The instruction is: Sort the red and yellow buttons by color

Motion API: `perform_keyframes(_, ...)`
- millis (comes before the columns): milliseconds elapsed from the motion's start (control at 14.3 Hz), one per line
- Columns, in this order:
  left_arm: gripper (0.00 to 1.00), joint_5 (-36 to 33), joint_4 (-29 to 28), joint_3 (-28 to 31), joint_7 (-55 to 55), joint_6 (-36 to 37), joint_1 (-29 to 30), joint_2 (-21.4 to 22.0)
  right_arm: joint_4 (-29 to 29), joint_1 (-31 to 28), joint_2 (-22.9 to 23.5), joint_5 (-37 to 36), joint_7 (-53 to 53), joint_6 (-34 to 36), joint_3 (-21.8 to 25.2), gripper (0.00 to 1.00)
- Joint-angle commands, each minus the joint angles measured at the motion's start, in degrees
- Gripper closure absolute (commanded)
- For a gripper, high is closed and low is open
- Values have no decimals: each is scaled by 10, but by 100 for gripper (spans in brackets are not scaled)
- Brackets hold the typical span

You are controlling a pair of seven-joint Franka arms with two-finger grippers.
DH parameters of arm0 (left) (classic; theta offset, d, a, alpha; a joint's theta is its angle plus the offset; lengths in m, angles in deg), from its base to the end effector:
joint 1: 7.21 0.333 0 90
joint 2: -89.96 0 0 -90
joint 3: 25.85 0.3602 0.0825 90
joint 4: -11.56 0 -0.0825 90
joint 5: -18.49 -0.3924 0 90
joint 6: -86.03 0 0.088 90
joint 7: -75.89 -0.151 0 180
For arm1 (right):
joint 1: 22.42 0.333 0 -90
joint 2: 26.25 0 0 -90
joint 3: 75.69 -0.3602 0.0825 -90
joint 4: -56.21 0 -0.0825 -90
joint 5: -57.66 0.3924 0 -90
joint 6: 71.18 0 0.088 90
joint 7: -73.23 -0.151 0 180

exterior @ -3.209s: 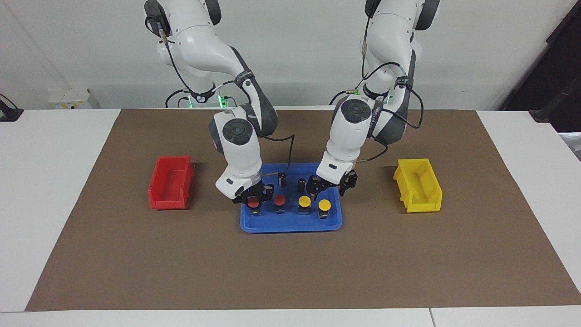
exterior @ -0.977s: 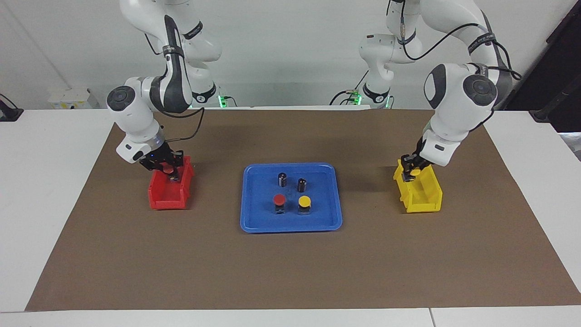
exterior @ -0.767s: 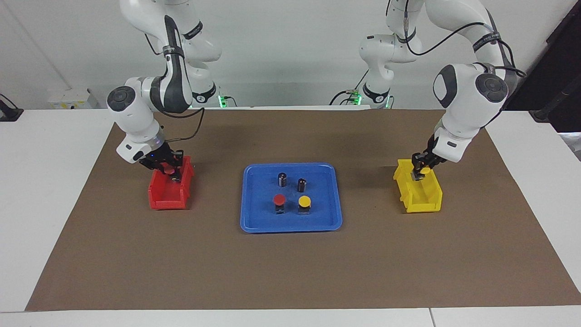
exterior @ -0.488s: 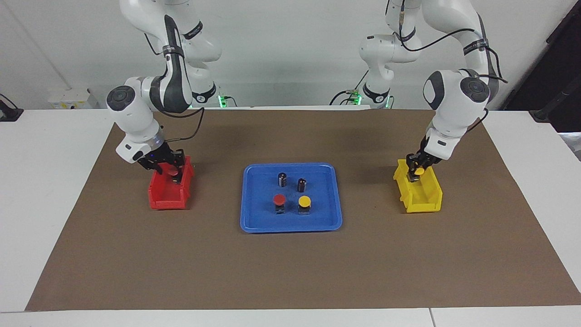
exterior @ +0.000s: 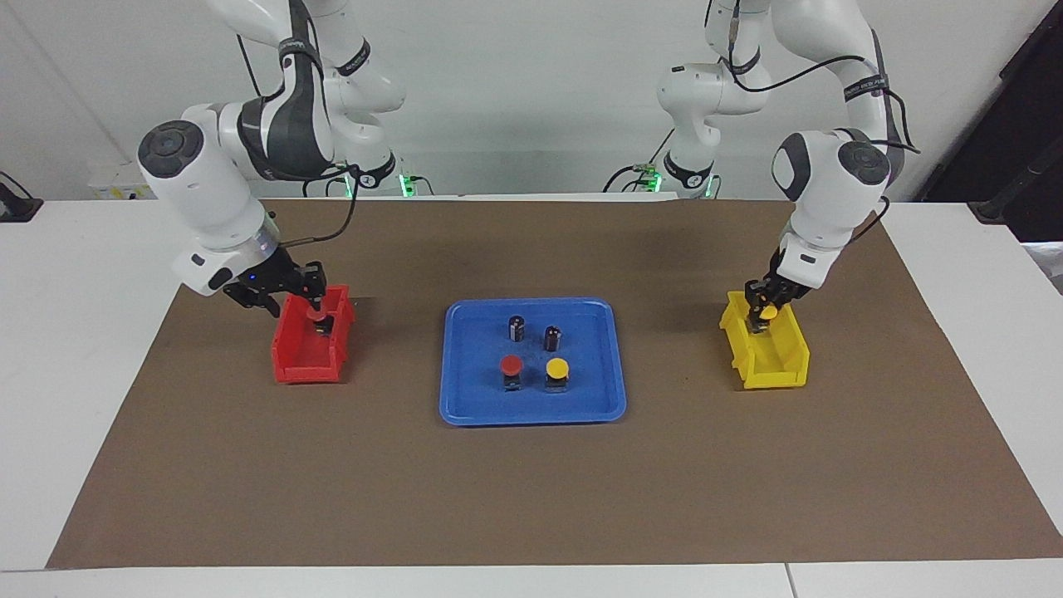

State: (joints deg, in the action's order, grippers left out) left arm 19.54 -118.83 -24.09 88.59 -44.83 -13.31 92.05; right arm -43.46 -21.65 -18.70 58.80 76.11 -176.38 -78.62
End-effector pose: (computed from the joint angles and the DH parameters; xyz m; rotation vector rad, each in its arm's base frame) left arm 0.5215 -0.0406 0.3706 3.1095 0.2455 0.0654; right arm 0.6096 0.0406 0.4880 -3.1109 -0.1697 0.0550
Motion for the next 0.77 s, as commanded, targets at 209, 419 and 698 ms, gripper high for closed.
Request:
perform_keyframes(209, 98, -2, -28, -5, -9, -33, 13, 11, 171, 141, 119, -1, -218, 21, -3, 19)
perform_keyframes(419, 98, -2, -35, -5, -10, -53, 14, 6, 205, 197, 184, -27, -293, -32, -3, 18)
perform_keyframes(698, 90, -2, -38, -5, -10, -64, 14, 0, 189, 230, 227, -47, -355, -126, -3, 12)
